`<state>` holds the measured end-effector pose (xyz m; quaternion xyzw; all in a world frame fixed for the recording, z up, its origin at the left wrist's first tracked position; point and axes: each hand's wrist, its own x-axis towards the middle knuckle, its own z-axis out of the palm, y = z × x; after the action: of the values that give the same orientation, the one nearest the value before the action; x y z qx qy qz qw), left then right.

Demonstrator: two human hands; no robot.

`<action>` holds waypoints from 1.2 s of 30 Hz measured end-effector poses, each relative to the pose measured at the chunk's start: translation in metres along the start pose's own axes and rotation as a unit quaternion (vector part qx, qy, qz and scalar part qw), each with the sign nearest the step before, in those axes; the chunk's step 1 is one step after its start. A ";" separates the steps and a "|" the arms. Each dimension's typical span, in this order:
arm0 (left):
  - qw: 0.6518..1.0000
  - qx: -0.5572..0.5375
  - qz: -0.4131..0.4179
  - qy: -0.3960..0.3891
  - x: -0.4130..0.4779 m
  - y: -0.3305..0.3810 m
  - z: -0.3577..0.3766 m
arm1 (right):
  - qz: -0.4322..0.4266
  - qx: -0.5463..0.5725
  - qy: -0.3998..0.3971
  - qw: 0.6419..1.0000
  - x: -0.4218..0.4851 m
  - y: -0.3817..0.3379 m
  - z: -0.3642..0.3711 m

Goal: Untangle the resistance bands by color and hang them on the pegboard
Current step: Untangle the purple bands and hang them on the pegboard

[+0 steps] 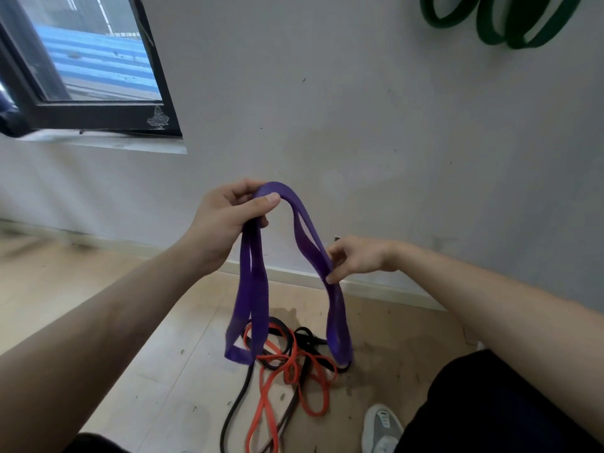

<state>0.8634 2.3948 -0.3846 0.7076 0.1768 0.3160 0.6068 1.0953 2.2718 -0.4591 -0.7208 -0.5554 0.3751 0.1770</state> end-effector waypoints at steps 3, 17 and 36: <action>1.000 0.009 0.003 -0.006 0.000 0.001 0.002 | -0.022 0.051 -0.050 0.997 -0.002 -0.018 0.005; 0.995 0.064 0.035 -0.065 -0.011 0.005 -0.002 | -0.232 0.237 0.165 0.929 -0.028 -0.101 -0.021; 0.996 0.089 0.018 0.025 0.002 -0.008 -0.012 | -0.163 0.361 0.214 0.893 -0.028 -0.033 -0.044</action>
<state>0.8579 2.4071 -0.3911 0.7536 0.2066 0.3271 0.5315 1.1028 2.2632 -0.3990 -0.5692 -0.4400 0.3523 0.5986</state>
